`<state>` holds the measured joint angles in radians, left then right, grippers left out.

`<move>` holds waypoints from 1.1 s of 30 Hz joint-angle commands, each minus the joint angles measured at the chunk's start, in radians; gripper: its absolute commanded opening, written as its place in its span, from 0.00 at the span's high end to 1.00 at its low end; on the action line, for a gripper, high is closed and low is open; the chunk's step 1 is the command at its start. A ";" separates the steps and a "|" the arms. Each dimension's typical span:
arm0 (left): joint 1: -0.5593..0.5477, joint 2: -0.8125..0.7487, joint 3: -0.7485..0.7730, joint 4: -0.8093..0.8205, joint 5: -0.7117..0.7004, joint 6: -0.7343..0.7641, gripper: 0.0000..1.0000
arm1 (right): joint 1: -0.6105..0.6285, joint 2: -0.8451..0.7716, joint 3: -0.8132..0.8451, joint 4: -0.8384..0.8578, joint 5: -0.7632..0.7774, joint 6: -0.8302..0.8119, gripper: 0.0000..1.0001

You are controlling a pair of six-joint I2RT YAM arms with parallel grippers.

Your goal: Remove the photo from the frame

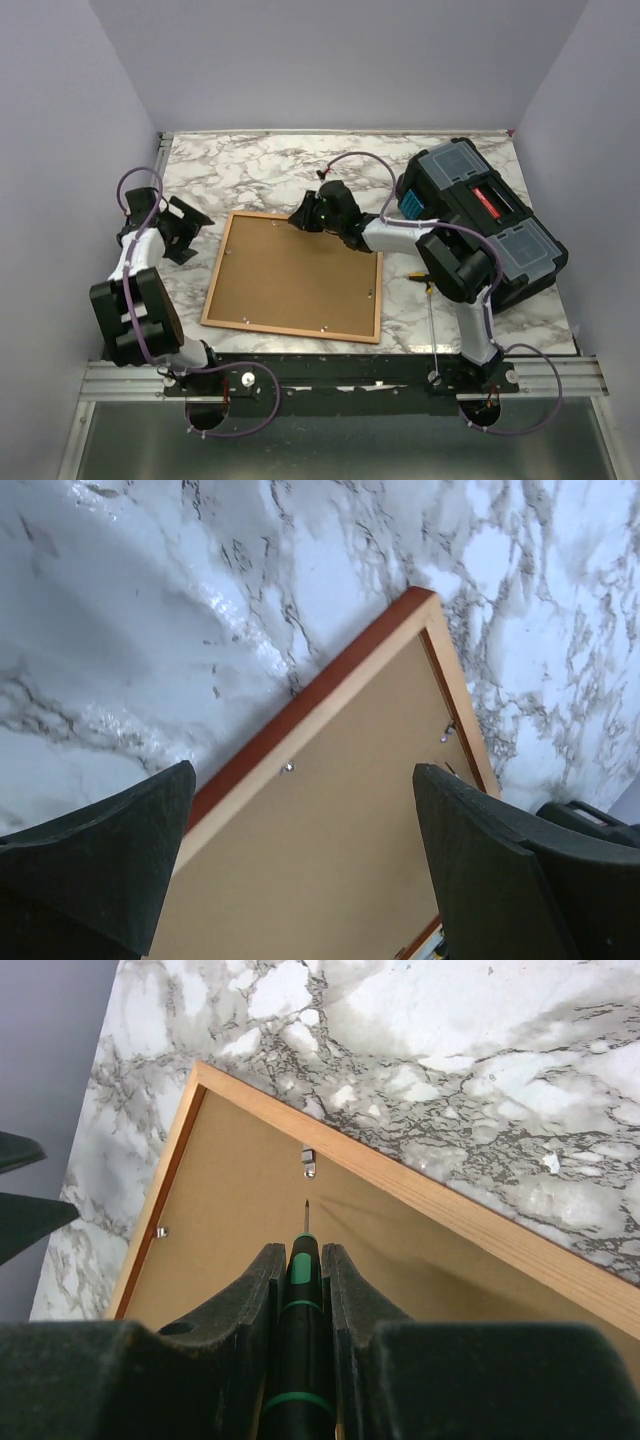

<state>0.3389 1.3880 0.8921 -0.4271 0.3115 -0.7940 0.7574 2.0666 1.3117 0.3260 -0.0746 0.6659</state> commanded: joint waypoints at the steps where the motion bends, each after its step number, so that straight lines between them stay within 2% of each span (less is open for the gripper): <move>1: 0.018 0.141 0.004 0.055 0.100 0.045 0.10 | 0.000 0.049 0.055 0.048 0.000 0.015 0.99; 19: 0.018 0.206 0.008 0.048 0.140 0.035 0.12 | -0.004 0.106 0.135 -0.033 0.068 -0.046 0.99; 33: 0.017 0.220 0.011 0.048 0.150 0.032 0.12 | 0.003 0.170 0.173 -0.004 -0.055 -0.016 0.99</move>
<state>0.3534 1.5921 0.8883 -0.3862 0.4370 -0.7708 0.7551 2.1910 1.4643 0.3004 -0.0669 0.6373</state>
